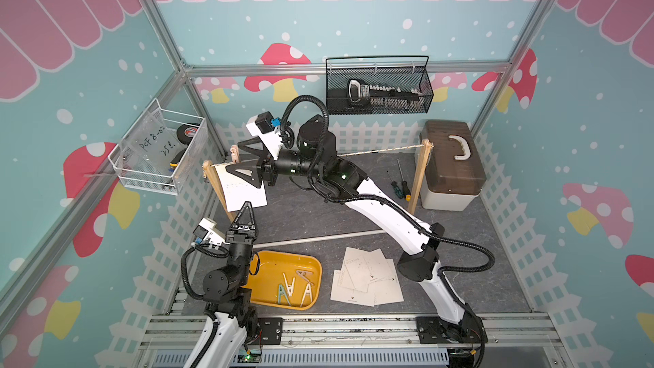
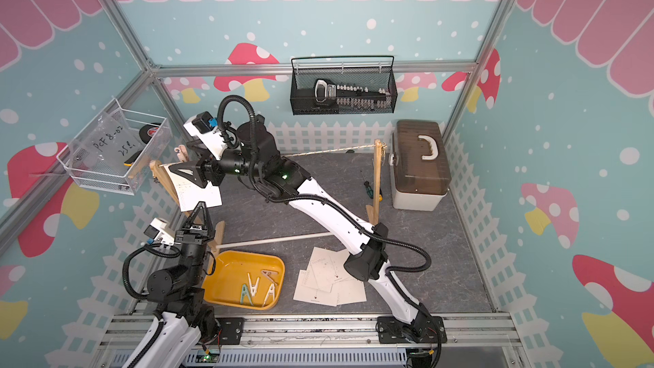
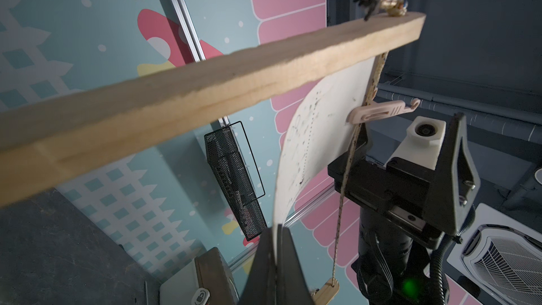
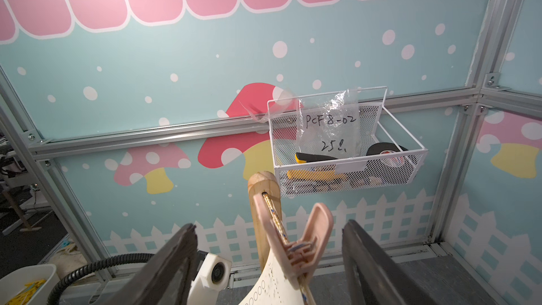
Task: Remove the postcards from the strings
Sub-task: Remove the clamp from the clothesline.
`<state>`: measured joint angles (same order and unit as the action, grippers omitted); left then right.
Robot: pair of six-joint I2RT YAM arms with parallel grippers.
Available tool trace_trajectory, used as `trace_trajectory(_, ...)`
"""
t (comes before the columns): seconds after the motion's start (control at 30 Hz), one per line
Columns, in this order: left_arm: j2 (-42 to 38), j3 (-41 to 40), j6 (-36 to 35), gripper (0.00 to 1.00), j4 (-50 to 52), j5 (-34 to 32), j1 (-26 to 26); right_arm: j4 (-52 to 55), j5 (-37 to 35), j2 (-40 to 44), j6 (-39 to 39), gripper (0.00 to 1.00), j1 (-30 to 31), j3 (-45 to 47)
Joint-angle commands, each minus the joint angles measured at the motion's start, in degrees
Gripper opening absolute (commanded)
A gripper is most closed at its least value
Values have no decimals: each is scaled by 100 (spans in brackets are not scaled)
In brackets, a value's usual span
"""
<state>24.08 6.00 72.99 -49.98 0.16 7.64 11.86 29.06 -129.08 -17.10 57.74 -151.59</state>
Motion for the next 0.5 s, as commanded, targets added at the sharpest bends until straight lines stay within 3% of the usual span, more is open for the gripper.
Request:
trace_trajectory(0.0,-61,-72,-31,2,-89,-52,-3,-174,166,-204,-108,73,31,-99)
trace_trajectory(0.47,-111,-81,2,1,-22,-53,0,-506,279,-318,-71,59,97,-82)
